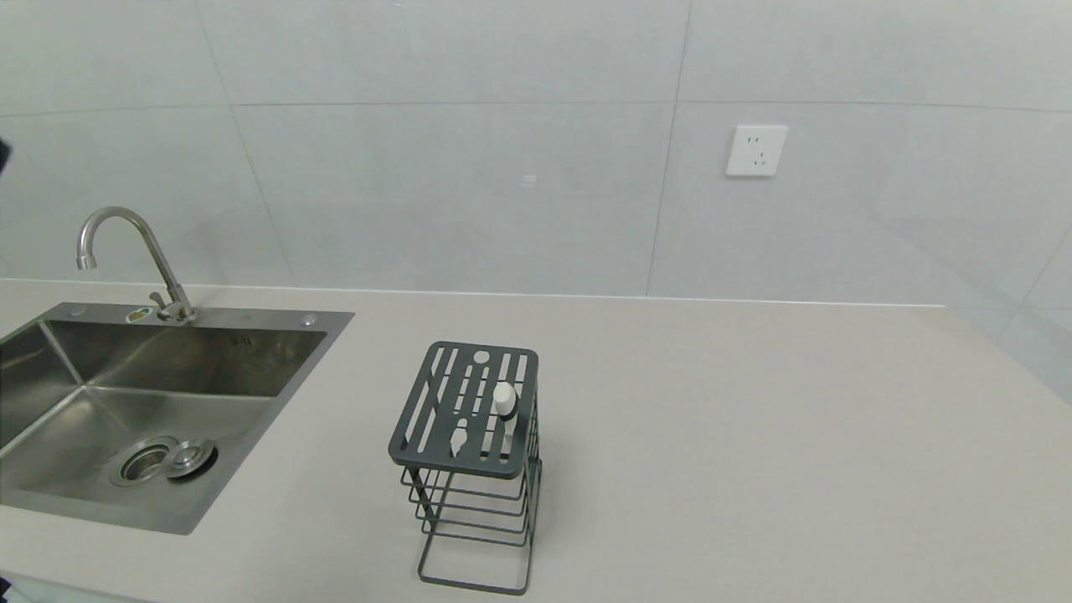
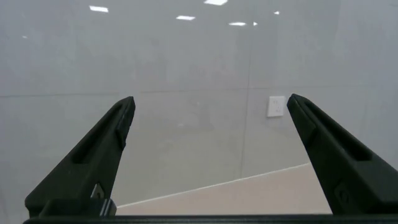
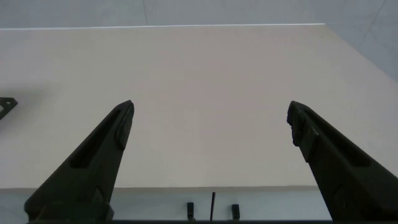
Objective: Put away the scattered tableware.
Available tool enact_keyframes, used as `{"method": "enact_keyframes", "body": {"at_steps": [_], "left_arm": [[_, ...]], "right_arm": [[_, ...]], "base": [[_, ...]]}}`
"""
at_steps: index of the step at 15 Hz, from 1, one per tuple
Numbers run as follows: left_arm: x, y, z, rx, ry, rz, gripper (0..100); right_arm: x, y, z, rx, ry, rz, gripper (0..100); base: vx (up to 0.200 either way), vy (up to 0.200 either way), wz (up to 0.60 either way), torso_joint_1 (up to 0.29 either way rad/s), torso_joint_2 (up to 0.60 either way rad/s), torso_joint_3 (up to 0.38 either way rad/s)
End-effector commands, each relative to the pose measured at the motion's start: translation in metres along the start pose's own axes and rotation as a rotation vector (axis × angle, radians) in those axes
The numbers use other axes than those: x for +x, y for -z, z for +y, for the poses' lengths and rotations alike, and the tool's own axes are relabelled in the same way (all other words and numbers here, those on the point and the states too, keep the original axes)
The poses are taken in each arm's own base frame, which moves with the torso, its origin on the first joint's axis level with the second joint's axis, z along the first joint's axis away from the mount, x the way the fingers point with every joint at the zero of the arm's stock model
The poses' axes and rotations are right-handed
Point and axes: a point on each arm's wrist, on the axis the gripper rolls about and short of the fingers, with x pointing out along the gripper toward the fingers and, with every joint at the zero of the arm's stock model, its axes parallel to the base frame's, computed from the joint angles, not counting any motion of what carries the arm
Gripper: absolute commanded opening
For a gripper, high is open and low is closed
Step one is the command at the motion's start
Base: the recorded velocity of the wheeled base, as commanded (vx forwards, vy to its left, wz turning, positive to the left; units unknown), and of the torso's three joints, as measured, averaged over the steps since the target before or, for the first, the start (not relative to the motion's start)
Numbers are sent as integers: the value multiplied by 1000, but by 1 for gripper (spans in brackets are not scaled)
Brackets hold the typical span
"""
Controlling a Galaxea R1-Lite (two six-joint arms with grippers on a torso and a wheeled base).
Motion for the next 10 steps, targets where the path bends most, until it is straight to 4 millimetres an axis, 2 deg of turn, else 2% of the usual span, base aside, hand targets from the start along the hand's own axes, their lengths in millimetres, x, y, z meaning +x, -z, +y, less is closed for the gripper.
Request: {"method": "enact_keyframes", "body": {"at_steps": [1,3,6,8,10], "left_arm": [[-63,-3,-17,43,-23,-89,100],[-96,6,-26,63,-45,-103,100],[-140,30,-37,43,-61,-28,100],[-161,47,-41,19,-81,55,100],[-170,71,-37,28,-165,186,100]], "right_arm": [[0,0,0,0,0,2,100],[0,0,0,0,0,2,100],[0,0,0,0,0,2,100],[0,0,0,0,0,2,100],[0,0,0,0,0,2,100]], "base": [[0,0,0,0,0,0],[0,0,0,0,0,0],[0,0,0,0,0,0],[0,0,0,0,0,0],[0,0,0,0,0,0]]}}
